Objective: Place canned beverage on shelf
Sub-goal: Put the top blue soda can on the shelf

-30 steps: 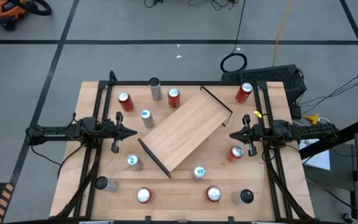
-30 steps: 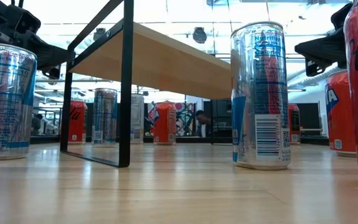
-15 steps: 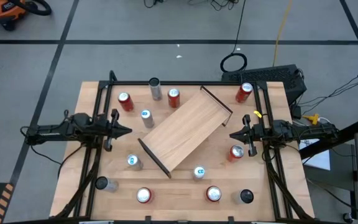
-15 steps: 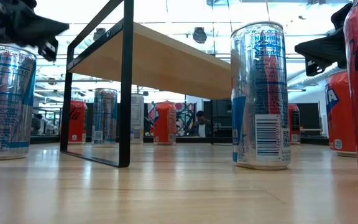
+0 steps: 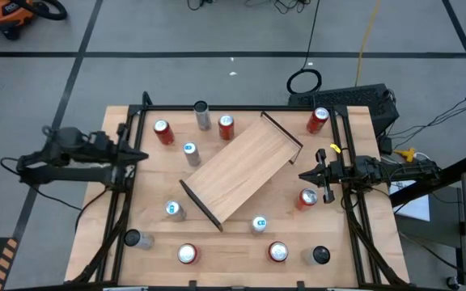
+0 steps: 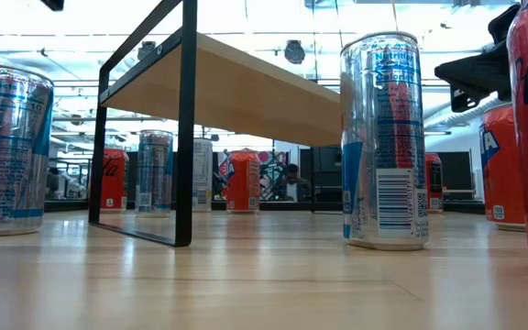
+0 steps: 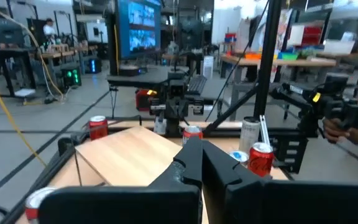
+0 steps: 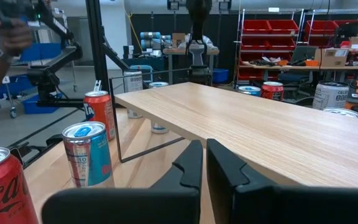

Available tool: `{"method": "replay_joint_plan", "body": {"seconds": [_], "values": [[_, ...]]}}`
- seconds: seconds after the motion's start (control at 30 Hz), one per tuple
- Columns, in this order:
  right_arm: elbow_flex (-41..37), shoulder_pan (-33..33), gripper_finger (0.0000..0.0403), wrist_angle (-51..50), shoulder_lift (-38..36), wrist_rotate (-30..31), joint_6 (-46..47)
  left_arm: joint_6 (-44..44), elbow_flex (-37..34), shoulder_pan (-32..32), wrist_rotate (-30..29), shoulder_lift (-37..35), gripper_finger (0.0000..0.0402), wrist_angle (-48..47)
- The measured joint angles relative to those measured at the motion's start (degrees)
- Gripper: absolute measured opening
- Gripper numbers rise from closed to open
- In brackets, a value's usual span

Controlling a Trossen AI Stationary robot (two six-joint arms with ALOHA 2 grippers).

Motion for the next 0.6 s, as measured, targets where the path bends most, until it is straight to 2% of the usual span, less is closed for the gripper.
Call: {"method": "replay_joint_plan", "body": {"seconds": [0.13,0.33,0.6], "values": [[0.01,0.02,0.0000,-0.01,0.01,0.00,0.00,0.07,8.61,0.00,0.00,4.54,0.0000,-4.48],[-0.01,0.02,0.0000,0.00,0.01,-0.02,1.57,1.56,17.39,0.00,0.00,9.91,0.0000,-8.82],[2.96,0.01,0.0000,-1.84,0.39,-0.03,3.35,3.33,19.64,0.00,0.00,13.57,0.0000,-12.32]]}}
